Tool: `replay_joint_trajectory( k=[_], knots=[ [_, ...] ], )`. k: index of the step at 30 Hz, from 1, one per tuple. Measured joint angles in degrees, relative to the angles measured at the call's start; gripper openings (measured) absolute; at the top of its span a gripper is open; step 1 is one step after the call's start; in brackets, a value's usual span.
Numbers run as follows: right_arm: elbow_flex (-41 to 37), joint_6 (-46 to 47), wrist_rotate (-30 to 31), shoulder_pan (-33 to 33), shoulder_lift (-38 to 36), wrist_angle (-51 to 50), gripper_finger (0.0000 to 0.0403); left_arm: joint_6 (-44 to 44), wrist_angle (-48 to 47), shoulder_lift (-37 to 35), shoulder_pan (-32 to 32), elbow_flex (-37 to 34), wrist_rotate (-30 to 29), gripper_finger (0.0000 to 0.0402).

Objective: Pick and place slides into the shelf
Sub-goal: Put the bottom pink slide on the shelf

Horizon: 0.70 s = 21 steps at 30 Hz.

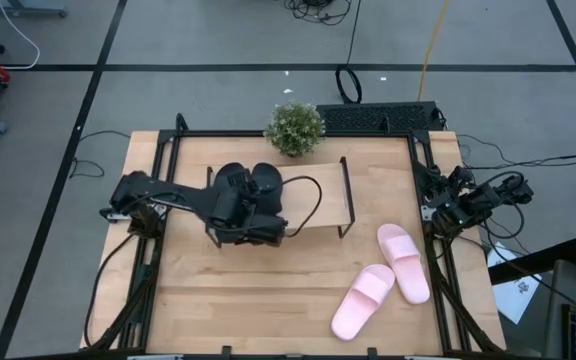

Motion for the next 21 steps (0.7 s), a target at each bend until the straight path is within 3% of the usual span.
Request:
replay_joint_trajectory(
  k=[4, 9, 15, 21],
  knots=[
    [0.0, 0.0, -1.6, 0.1, 0.0, 0.0, 0.0, 0.9, -0.1, -0.1, -3.0, 9.3, 0.1, 0.0244],
    [0.0, 3.6, -17.8, 0.9, 0.0, -0.1, 0.0, 0.5, -0.3, -0.1, -8.2, 18.4, 0.1, 0.0244],
    [0.0, 21.5, -34.7, 1.9, 0.0, -2.7, 0.0, -2.9, -0.6, -0.9, -14.9, 20.0, 0.0, 0.0244],
    [0.6, 31.6, -39.2, 3.3, 3.0, -4.5, 0.0, -14.1, -1.5, -0.8, -19.3, 19.6, -0.4, 0.0244]
  ],
)
